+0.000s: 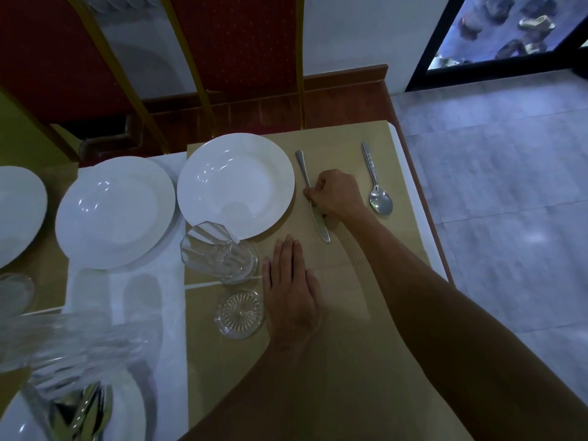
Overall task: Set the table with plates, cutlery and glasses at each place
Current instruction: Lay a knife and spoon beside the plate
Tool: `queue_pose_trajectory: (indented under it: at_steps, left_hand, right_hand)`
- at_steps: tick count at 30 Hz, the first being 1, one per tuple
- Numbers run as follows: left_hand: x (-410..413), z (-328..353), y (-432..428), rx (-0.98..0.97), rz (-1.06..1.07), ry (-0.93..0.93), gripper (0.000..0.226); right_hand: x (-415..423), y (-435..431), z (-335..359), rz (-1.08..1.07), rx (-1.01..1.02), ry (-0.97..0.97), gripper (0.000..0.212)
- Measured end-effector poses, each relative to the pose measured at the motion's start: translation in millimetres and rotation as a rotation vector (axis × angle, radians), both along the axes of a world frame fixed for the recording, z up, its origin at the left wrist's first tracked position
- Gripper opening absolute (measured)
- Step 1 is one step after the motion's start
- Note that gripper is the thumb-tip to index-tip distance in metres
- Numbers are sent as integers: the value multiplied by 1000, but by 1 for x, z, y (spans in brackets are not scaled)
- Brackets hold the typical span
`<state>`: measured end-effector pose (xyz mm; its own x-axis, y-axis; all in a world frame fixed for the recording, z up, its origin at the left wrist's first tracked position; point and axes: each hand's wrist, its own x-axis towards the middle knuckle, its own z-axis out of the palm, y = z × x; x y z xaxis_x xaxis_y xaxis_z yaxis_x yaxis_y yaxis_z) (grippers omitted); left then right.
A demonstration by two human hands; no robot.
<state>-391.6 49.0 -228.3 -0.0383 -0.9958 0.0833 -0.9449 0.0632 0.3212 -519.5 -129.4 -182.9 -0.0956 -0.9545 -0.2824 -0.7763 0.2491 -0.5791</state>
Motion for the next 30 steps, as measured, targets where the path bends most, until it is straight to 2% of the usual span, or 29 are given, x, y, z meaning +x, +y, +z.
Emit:
queue_pose_trajectory:
  at_steps: [9,13,17,20,23,26,30]
  left_hand:
    - [0,-1,2,-25,-5,35,55]
    - [1,-2,0,-19,-11,15,55]
    - [3,-1,3,3,-34,10,55]
    - [4,6,2,90,-63,25,56]
    - [9,23,5,289,-177,20,64]
    - [20,51,28,442,-263,150,68]
    - [57,88,83,552,-190,441,53]
  right_hand:
    - [4,4,1,-43,15,56,37]
    - [1,27,14,-80,11,-7,39]
    - [-9,83,44,-117,-10,-102,32]
    - [-14,135,64,-74,76,-86,28]
    - [-15,178,77,-24,179,-73,28]
    - [-13,219,90,-6,247,-63,29]
    - [-2,265,105,-11,291,-59,25]
